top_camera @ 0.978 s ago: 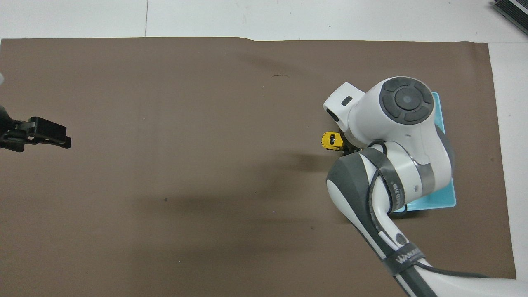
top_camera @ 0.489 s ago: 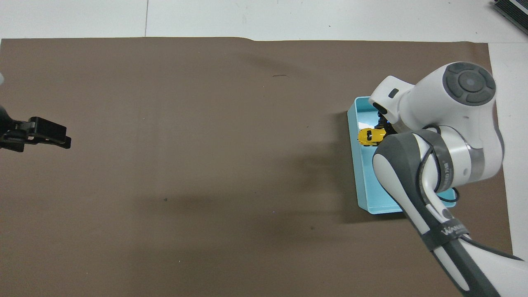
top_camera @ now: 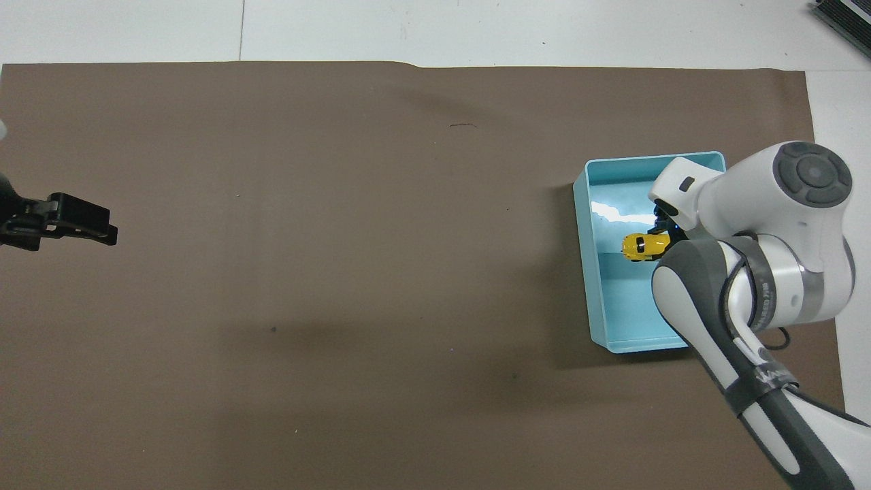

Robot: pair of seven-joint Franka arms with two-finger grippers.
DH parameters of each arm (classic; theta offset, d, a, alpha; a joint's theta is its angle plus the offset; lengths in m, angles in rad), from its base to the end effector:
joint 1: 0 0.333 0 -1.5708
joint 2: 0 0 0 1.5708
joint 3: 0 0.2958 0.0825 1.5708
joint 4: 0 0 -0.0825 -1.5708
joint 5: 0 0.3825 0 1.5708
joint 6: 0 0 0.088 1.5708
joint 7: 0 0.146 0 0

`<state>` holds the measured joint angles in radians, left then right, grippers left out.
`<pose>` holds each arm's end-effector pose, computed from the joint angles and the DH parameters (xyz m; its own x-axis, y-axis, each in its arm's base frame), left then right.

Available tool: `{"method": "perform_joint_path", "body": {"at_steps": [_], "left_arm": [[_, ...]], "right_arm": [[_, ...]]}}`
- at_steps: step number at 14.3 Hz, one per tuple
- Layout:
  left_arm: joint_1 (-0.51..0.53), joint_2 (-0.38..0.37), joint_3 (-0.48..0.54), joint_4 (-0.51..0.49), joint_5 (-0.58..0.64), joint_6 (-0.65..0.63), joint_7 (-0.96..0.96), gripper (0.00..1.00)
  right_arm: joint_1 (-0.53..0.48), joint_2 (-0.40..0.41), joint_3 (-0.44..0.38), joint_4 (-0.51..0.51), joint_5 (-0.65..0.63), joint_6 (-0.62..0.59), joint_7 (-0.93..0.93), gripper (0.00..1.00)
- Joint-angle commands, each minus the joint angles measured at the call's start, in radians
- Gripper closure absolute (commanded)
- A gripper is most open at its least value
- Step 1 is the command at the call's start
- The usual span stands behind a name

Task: Wind up and store yellow beetle car
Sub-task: 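Lift the car with the right gripper into the blue box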

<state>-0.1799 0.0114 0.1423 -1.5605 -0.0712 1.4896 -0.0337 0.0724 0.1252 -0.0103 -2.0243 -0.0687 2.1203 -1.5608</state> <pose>0.5433 -0.0317 0.5576 0.9964 -0.0095 -0.0842 -0.0039 -0.9978 0.0667 0.5672 0.0299 0.3277 -0.0895 0.9942 -0.0590 0.9957 0.0879 -0.0297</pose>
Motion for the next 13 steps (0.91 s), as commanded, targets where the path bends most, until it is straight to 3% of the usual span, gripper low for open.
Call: {"method": "perform_joint_path", "body": {"at_steps": [1, 5, 9, 10, 11, 12, 13], "left_arm": [[0.008, -0.022, -0.007, -0.021, 0.005, -0.009, -0.006, 0.00], [0.008, -0.022, -0.007, -0.021, 0.005, -0.009, -0.006, 0.00], [0.010, -0.022, -0.007, -0.021, 0.005, -0.009, -0.006, 0.00], [0.010, -0.022, -0.006, -0.021, 0.005, -0.009, -0.006, 0.00], [0.010, -0.022, -0.006, -0.021, 0.005, -0.009, -0.006, 0.00], [0.008, -0.022, -0.007, -0.021, 0.005, -0.009, -0.006, 0.00], [0.008, -0.022, -0.007, -0.021, 0.005, -0.009, -0.006, 0.00]], "right_arm": [[-0.031, -0.041, 0.010, -0.124, -0.011, 0.122, -0.044, 0.97], [-0.036, -0.024, 0.010, -0.206, -0.011, 0.252, -0.044, 0.97], [-0.039, 0.014, 0.010, -0.211, -0.013, 0.293, -0.050, 0.95], [-0.037, 0.013, 0.010, -0.211, -0.013, 0.288, -0.042, 0.75], [-0.037, 0.014, 0.010, -0.209, -0.011, 0.282, -0.035, 0.30], [-0.037, 0.014, 0.010, -0.203, -0.010, 0.274, -0.028, 0.00], [-0.037, 0.014, 0.012, -0.200, -0.011, 0.271, -0.027, 0.00]]}}
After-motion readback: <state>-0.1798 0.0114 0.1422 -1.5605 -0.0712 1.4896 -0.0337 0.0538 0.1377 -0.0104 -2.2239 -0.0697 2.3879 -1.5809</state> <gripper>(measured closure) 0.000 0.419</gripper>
